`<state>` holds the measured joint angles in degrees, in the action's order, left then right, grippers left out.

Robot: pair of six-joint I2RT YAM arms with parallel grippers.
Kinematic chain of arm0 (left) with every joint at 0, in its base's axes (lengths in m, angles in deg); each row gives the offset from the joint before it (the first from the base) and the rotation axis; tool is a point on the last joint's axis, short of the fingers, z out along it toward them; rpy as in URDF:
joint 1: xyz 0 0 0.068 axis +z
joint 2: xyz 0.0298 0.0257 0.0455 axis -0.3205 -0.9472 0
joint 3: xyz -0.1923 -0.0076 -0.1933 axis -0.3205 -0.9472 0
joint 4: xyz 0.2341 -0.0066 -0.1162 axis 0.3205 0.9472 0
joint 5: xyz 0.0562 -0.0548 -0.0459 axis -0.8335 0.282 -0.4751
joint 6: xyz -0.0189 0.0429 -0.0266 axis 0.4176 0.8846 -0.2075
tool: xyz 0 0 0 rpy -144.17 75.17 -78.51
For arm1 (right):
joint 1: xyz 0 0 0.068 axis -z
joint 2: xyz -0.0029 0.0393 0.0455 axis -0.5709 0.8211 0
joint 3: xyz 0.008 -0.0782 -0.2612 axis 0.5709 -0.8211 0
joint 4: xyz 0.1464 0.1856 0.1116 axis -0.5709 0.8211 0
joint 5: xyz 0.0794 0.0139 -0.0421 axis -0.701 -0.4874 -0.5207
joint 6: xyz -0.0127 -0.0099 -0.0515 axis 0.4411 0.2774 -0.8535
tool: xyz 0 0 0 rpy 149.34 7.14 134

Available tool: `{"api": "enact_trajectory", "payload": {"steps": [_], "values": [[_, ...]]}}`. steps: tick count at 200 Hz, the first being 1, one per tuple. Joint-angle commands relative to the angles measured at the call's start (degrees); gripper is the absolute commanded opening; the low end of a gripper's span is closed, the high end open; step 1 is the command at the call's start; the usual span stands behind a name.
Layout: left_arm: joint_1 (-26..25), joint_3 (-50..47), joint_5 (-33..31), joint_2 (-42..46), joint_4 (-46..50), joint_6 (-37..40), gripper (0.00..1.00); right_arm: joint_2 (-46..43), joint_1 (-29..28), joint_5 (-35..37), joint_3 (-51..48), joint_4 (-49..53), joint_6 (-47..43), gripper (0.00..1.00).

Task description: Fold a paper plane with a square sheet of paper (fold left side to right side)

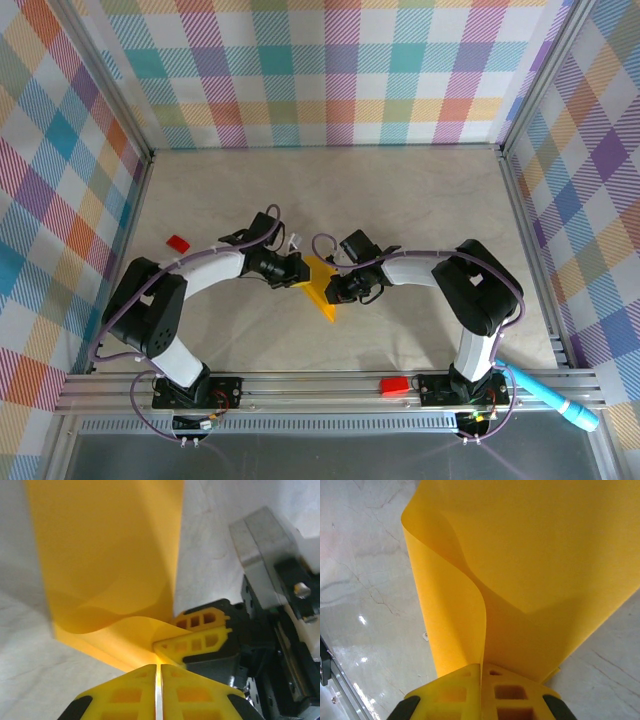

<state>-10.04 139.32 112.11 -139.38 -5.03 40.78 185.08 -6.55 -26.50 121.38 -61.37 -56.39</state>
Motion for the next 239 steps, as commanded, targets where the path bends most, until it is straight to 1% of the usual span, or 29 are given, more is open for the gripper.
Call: {"api": "enact_trajectory", "payload": {"steps": [1,34,87,187,215,239], "values": [[-2.2,-1.1,3.2,-1.0,-7.0,-3.2,0.11,3.1,0.0,4.4,-1.2,4.0,-0.3,0.06],[-3.8,-1.7,2.9,-4.2,-9.4,-4.3,0.11,3.1,0.0,4.5,-1.2,4.1,-0.1,0.06],[-3.9,-2.9,1.9,-7.5,-9.7,-3.5,0.11,3.3,0.0,4.6,-1.2,4.7,-0.4,0.06],[-4.0,-3.8,-1.9,-9.6,-6.0,-0.5,0.10,4.0,0.0,4.9,-0.5,5.3,-0.5,0.07],[-4.0,-4.1,-2.8,-10.1,-4.4,0.6,0.09,3.7,0.1,4.1,-0.4,4.9,0.0,0.07],[-4.0,-4.3,-3.6,-10.5,-3.6,1.2,0.08,2.7,0.5,2.8,-0.2,4.2,0.7,0.09]]}}
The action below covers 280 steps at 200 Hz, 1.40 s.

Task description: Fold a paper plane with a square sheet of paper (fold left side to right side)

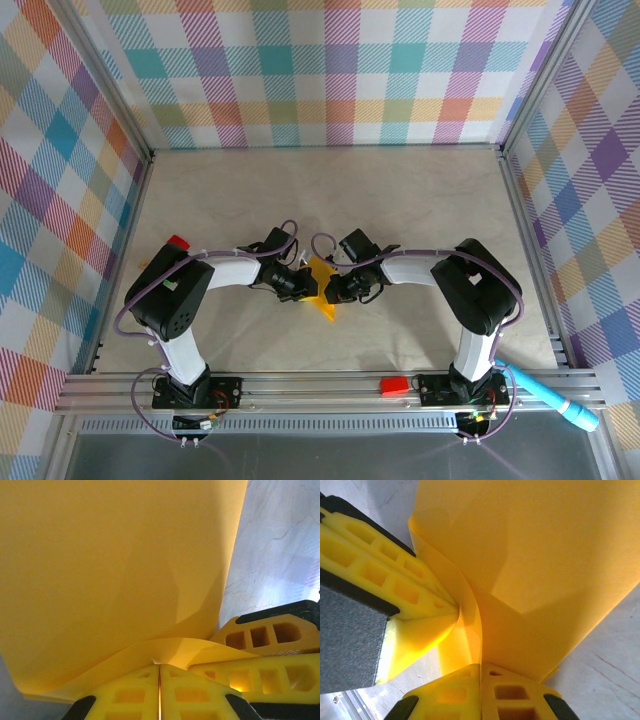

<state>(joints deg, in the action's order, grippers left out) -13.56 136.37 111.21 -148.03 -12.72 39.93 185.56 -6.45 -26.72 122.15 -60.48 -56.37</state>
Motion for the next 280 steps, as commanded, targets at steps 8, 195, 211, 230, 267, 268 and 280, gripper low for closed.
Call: {"api": "enact_trajectory", "payload": {"steps": [8,195,211,230,267,268,280], "values": [[-0.4,-1.4,-2.9,-1.9,4.4,2.1,0.07,1.6,0.5,2.6,-0.6,3.2,1.1,0.11],[-0.4,-2.1,-4.3,-2.7,3.7,1.0,0.04,-7.8,-0.7,-8.7,-2.0,1.6,9.2,0.04],[-0.5,-2.0,-4.3,-2.8,3.7,1.0,0.04,-6.6,-1.5,-8.8,-2.1,0.7,9.6,0.04],[-0.4,-1.9,-4.2,-2.8,3.9,1.1,0.04,-5.3,-2.1,-8.8,-1.7,1.0,9.5,0.04],[-0.4,-1.8,-4.3,-2.9,4.0,1.1,0.04,-3.2,-2.2,-8.0,-2.4,1.3,9.5,0.04],[-0.4,-1.8,-4.3,-2.8,4.0,1.1,0.04,-3.2,-2.2,-7.9,-2.4,1.3,9.5,0.04],[-0.4,-1.8,-4.3,-2.9,4.0,1.1,0.04,-2.5,-2.2,-7.8,-2.6,1.3,9.6,0.04]]}}
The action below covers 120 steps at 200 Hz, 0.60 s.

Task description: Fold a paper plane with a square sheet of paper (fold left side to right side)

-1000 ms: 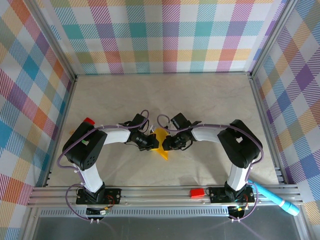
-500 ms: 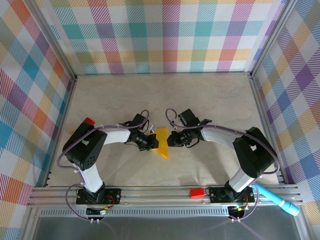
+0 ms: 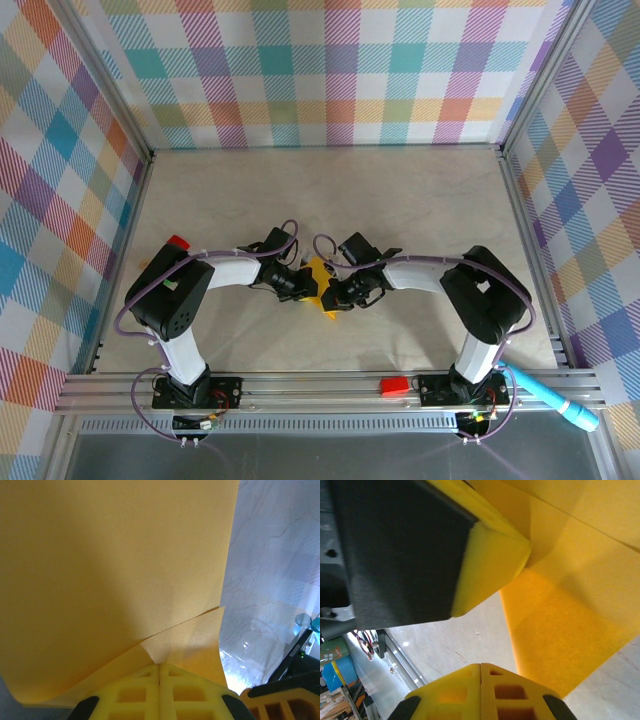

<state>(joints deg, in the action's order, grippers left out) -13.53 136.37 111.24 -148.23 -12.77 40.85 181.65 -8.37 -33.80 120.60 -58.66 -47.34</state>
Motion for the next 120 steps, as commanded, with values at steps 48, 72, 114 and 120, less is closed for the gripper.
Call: {"api": "enact_trajectory", "payload": {"steps": [48,72,114,120], "values": [[-0.4,-1.7,-4.2,-2.7,4.4,0.4,0.04,2.8,-0.3,-0.3,-2.0,-1.4,1.2,0.04],[-0.5,-1.4,-4.6,-2.7,5.0,0.6,0.04,3.4,-0.3,-0.2,-2.3,-1.4,1.3,0.04],[-0.4,-1.1,-4.8,-2.8,5.4,0.8,0.04,3.4,-0.3,0.3,-2.6,-0.6,0.9,0.04],[-0.5,-1.0,-4.9,-2.8,5.5,0.8,0.04,3.4,-0.3,0.5,-2.6,-0.2,0.9,0.04]]}}
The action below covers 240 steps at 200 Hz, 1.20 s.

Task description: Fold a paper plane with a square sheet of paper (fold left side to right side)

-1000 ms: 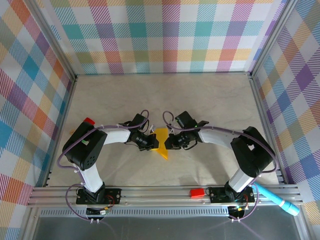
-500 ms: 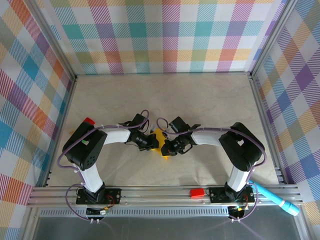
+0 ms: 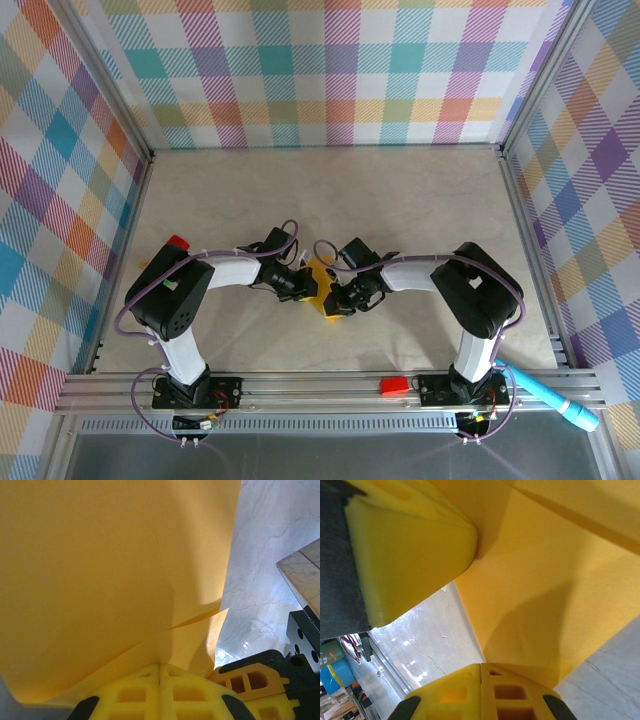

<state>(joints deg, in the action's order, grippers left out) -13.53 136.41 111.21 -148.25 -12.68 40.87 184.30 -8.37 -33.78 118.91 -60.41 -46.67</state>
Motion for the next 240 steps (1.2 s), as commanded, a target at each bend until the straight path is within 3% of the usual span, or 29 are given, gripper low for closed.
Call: {"api": "enact_trajectory", "payload": {"steps": [1,168,207,240], "values": [[-0.5,-1.1,-4.9,-2.8,5.4,0.8,0.04,0.8,-0.3,0.6,-0.9,1.5,0.2,0.04],[-0.4,-2.5,-5.5,-3.2,3.4,-3.3,0.03,-7.6,-0.7,0.6,-5.5,8.6,-1.1,0.02],[-0.4,-2.5,-5.1,-2.7,2.9,-3.9,0.03,-12.5,-0.2,0.3,-5.0,5.6,0.7,0.02],[-0.4,-2.3,-5.0,-2.9,3.0,-3.7,0.03,-8.8,-0.1,0.8,-2.5,1.5,1.9,0.00]]}}
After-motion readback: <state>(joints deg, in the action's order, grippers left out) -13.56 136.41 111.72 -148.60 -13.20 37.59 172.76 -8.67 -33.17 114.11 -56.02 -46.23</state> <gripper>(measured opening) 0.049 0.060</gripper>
